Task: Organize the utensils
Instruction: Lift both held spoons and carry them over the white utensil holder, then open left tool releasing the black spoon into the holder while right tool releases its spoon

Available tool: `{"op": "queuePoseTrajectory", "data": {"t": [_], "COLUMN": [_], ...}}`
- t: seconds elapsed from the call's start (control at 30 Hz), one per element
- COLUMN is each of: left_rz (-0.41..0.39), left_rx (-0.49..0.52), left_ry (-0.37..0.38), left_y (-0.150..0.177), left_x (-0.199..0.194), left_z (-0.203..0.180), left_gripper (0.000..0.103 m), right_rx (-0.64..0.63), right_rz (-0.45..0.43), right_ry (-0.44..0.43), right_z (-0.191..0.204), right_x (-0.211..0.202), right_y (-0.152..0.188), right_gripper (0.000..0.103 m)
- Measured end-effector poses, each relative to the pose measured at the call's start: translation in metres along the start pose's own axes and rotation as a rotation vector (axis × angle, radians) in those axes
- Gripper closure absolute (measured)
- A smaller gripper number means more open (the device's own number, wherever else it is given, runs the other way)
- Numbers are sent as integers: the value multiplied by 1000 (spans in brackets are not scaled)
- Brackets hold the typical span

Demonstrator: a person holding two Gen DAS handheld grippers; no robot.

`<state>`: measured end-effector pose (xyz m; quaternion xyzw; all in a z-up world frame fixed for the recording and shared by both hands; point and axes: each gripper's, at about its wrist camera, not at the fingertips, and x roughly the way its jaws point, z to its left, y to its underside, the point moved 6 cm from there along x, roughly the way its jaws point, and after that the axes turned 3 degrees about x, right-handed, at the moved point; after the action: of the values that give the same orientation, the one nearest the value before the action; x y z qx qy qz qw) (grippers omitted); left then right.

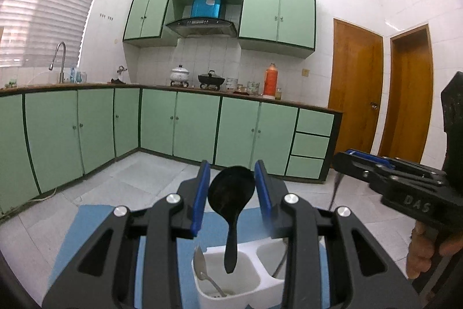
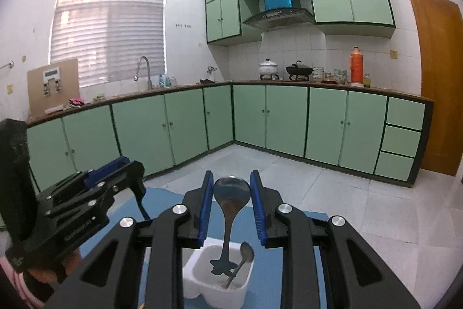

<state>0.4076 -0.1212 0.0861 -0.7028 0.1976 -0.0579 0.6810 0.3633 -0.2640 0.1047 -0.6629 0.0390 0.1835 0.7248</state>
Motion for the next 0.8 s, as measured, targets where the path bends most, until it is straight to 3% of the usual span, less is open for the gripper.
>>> {"op": "queuePoseTrajectory", "data": {"t": [0.3, 0.67, 0.8], "left_rz": [67, 140, 140], "left_rx": [-9, -14, -2], "left_ry": [-7, -3, -6], "left_y": [40, 80, 84], "left_x": [30, 35, 31], "left_z": [18, 33, 35], "left_gripper": [72, 72, 67], "right_rx": [34, 16, 3], "right_rz": [43, 88, 111], "right_ry": [-24, -35, -37], "right_z": [-10, -4, -2], "right_x": [43, 49, 51], "right_y": [33, 69, 79], "right_gripper": [77, 77, 77]}}
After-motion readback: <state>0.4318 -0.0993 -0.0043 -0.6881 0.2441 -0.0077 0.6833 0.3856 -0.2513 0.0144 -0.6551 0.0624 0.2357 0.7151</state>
